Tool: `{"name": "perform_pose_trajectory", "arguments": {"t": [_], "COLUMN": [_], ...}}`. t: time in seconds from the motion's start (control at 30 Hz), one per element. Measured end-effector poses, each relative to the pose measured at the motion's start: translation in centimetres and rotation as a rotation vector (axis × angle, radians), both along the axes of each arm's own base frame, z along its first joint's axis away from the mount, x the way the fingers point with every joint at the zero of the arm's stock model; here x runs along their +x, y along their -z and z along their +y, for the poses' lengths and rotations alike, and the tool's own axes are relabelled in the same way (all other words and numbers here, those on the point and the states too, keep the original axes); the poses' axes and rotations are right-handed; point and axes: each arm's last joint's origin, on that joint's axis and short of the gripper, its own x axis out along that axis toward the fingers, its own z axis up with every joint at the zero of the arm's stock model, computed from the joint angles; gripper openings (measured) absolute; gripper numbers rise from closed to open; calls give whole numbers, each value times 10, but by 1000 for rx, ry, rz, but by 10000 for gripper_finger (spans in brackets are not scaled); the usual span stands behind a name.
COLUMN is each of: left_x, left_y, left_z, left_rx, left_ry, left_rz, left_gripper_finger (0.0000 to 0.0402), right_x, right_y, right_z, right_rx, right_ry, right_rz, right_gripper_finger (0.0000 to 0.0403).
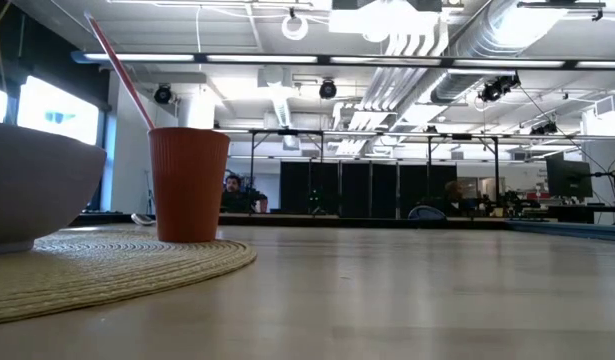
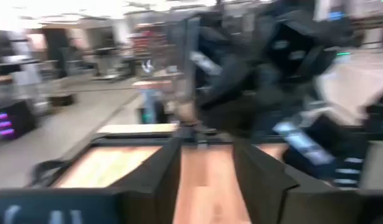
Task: Pick & Place Utensil
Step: Put the silver fork into the purple bowl on the brown mat
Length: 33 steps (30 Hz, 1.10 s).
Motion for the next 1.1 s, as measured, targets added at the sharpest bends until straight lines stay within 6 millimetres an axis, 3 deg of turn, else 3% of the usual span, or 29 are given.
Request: {"name": "perform_pose_trajectory", "arguments": {"t": [0.1, 0.27, 0.4, 0.57, 0.7, 0.83, 1.1], "left_x": [1, -11, -30, -43, -36, -22, 6], "left_y": [4, 8, -11, -38, -40, -31, -1], "left_z": [-3, 3, 12, 17, 10, 0, -19], "left_rx": [-2, -99, -199, -336, -429, -466, -577], "left_ry": [88, 148, 229, 301, 309, 316, 242], "left_rz": [26, 163, 271, 384, 475, 549, 693], "left_gripper_finger": [175, 183, 183, 183, 183, 183, 183], "right_x": [0, -11, -17, -16, -11, 0, 11], "right_y": [0, -4, -2, 15, 30, 25, 6], "right_z": [1, 19, 33, 44, 47, 45, 43], "right_rx": [-64, -169, -293, -487, -490, -398, -405], "right_ry": [-7, -25, -37, -130, -321, -482, -524], "right_rz": [40, 70, 159, 348, 432, 542, 824], "right_gripper_finger": [14, 14, 22, 17, 13, 13, 13]}}
